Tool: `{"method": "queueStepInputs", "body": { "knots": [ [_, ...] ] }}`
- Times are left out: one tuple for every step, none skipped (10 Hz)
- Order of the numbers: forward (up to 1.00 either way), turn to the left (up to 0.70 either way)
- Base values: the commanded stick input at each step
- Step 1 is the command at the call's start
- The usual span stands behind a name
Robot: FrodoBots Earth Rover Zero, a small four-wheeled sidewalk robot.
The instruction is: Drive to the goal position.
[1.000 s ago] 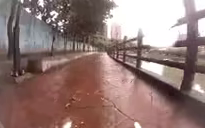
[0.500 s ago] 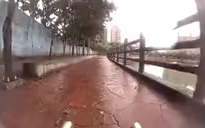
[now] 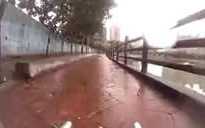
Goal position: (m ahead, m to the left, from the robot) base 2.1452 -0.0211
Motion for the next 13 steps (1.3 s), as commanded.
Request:
{"method": "queueStepInputs", "body": {
  "knots": [
    [0.50,0.00],
    [0.50,0.00],
    [0.50,0.00],
    [0.50,0.00],
    [0.50,0.00],
    [0.50,0.04],
    [0.50,0.09],
    [0.50,0.14],
    [0.50,0.20],
    [0.50,0.25],
    [0.50,0.30],
    [0.50,0.36],
    [0.50,0.41]
  ]
}}
